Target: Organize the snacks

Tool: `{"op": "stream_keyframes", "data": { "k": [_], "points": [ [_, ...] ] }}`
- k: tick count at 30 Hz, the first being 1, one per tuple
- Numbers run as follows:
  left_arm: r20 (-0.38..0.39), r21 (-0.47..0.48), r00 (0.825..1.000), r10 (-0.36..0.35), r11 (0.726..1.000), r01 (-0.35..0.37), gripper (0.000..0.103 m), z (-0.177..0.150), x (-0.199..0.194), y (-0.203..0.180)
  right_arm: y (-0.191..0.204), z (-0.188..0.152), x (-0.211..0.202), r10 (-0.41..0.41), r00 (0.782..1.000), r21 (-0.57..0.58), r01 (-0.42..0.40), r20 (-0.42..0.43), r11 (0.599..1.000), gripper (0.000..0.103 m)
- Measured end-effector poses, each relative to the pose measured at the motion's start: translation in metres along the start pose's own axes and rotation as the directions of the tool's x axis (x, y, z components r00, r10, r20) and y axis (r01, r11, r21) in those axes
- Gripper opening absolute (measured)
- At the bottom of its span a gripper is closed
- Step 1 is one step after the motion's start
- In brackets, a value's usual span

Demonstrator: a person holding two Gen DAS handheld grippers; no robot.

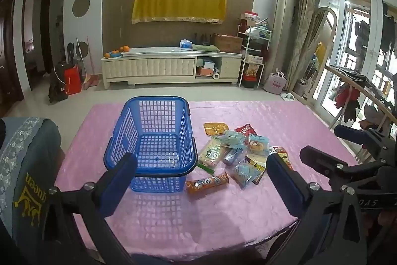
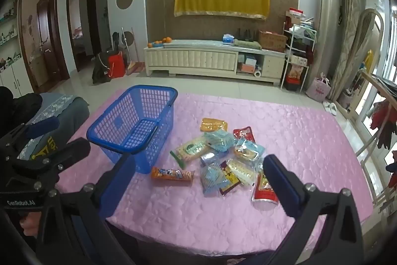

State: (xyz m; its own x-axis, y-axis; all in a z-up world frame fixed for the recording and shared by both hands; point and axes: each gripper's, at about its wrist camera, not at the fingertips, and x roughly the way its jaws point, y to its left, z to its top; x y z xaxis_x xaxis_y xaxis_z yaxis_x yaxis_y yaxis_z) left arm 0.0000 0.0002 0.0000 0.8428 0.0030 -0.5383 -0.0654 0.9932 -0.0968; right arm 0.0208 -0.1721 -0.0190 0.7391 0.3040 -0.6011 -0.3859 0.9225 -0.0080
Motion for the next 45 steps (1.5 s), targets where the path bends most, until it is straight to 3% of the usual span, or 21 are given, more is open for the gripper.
{"op": "stream_keyframes", "data": {
  "k": [45],
  "points": [
    [-0.005,-0.002,1.0,-0.016,1.0,0.016,0.103,-0.004,-0.004,0.0,0.004,-0.004,-0.009,0.03,0.999,0.021,-0.03,-0.016,0.999,0.103]
  ]
}}
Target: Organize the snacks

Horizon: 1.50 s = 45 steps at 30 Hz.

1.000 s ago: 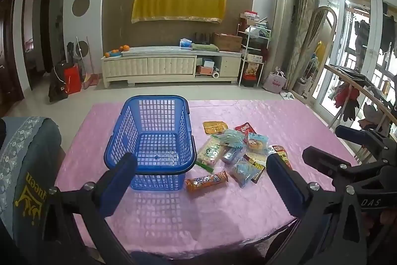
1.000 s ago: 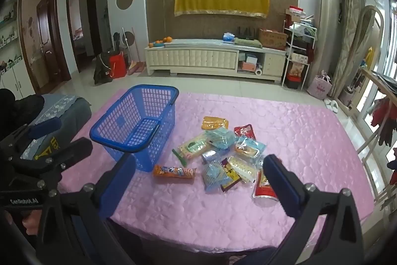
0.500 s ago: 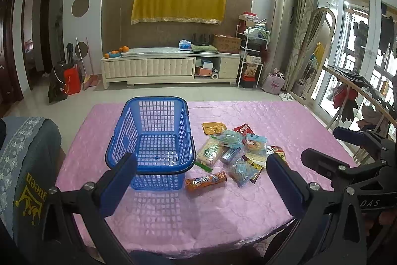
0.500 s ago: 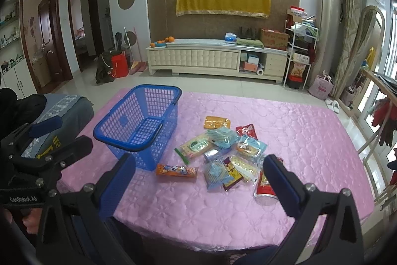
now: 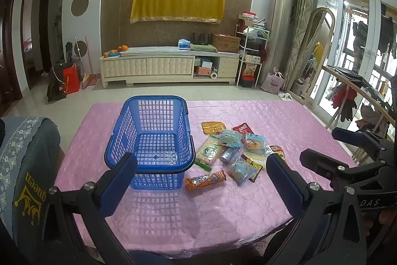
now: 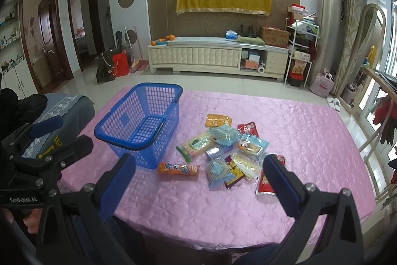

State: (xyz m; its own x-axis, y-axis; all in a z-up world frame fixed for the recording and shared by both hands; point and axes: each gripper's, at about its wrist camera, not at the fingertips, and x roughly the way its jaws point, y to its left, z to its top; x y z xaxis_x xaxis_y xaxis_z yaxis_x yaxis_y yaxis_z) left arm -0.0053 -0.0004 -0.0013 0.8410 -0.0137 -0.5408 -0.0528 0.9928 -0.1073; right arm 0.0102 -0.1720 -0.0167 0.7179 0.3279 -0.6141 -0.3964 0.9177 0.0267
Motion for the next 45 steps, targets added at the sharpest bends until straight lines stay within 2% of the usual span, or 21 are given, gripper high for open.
{"op": "stream_keyframes", "data": {
  "k": [36,45],
  "points": [
    [-0.02,-0.012,1.0,-0.007,1.0,0.007,0.103,0.001,0.0,0.0,-0.007,0.0,0.001,0.019,1.0,0.026,-0.019,-0.013,0.999,0.103],
    [-0.032,0.008,0.999,-0.014,1.0,0.015,0.103,0.006,0.007,-0.004,-0.014,0.001,0.001,0.03,1.0,0.034,-0.031,0.007,0.999,0.103]
  ]
}}
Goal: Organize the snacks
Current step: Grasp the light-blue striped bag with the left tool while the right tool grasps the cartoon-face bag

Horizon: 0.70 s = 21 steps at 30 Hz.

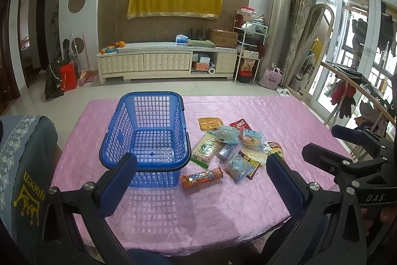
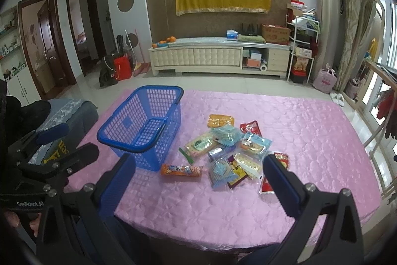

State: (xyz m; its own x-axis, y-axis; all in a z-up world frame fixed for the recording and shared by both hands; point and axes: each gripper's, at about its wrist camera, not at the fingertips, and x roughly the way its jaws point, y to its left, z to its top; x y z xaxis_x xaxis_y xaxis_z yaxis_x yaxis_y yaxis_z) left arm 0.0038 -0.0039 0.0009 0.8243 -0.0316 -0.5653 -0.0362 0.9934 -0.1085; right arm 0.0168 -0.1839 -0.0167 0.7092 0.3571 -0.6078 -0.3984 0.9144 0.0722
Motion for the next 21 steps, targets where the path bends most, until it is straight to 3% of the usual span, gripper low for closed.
{"op": "stream_keyframes", "data": {
  "k": [8,21],
  "points": [
    [-0.036,0.029,0.998,-0.06,0.998,0.061,0.103,0.015,0.032,-0.016,-0.025,0.003,0.008,-0.019,1.0,-0.012,0.019,-0.008,1.0,0.103],
    [-0.172,0.175,0.981,-0.091,0.977,0.121,0.103,0.02,0.136,-0.068,-0.113,-0.003,0.066,-0.077,0.99,-0.009,0.077,-0.119,0.997,0.102]
  ]
}}
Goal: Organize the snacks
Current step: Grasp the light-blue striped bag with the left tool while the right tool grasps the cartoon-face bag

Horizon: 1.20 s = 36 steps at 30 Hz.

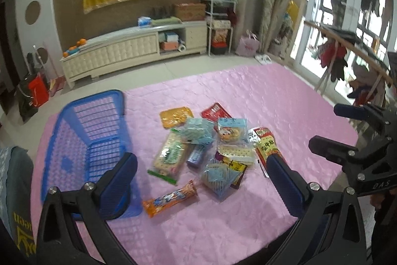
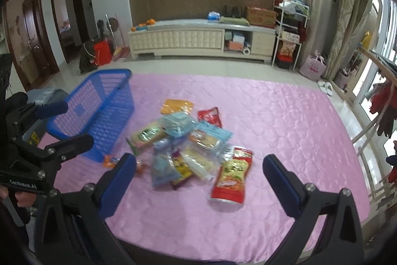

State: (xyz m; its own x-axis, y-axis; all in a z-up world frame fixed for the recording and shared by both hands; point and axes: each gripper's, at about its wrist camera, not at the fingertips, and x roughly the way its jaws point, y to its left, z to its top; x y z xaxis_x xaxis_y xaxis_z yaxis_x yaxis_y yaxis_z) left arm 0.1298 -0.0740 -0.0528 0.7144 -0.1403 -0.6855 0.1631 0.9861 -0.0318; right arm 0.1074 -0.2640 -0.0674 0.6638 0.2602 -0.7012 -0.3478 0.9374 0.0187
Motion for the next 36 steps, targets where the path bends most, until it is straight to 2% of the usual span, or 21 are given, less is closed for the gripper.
{"op": "stream_keyframes", "data": {
  "k": [7,10,14,17,23,28,32,34,36],
  "points": [
    [-0.098,0.034,0.995,-0.02,0.999,0.023,0.103,0.007,0.062,-0.017,-0.035,-0.007,0.055,-0.014,0.995,0.005,0.014,-0.104,1.0,0.098],
    [-0.135,0.028,0.991,-0.018,0.999,0.022,0.103,0.01,0.088,-0.016,-0.044,-0.006,0.079,0.015,0.991,0.001,-0.015,-0.133,1.0,0.098],
    [-0.177,-0.005,0.984,-0.013,1.0,0.013,0.103,0.014,0.118,-0.007,-0.043,0.0,0.116,0.021,0.984,-0.088,-0.038,-0.179,0.995,0.098],
    [-0.206,-0.03,0.979,-0.01,1.0,0.004,0.103,0.016,0.138,0.003,-0.042,0.005,0.142,0.059,0.976,-0.121,-0.086,-0.208,0.989,0.098],
    [-0.232,-0.018,0.972,0.019,1.0,-0.023,0.103,0.021,0.161,0.014,-0.037,0.011,0.189,0.116,0.96,-0.211,-0.172,-0.254,0.962,0.098],
    [-0.258,-0.009,0.966,0.029,0.999,-0.033,0.103,0.018,0.172,0.022,-0.034,0.019,0.211,0.155,0.947,-0.259,-0.231,-0.282,0.938,0.098],
    [-0.282,-0.016,0.959,0.02,1.0,-0.026,0.103,0.015,0.177,0.024,-0.028,0.021,0.225,0.208,0.916,-0.303,-0.317,-0.343,0.898,0.097],
    [-0.285,-0.013,0.958,0.025,0.999,-0.029,0.103,0.017,0.179,0.025,-0.023,0.021,0.23,0.206,0.907,-0.351,-0.34,-0.366,0.872,0.093],
    [-0.285,-0.018,0.958,0.024,0.999,-0.031,0.103,0.018,0.179,0.026,-0.017,0.019,0.234,0.192,0.903,-0.393,-0.348,-0.384,0.851,0.078]
  ]
}}
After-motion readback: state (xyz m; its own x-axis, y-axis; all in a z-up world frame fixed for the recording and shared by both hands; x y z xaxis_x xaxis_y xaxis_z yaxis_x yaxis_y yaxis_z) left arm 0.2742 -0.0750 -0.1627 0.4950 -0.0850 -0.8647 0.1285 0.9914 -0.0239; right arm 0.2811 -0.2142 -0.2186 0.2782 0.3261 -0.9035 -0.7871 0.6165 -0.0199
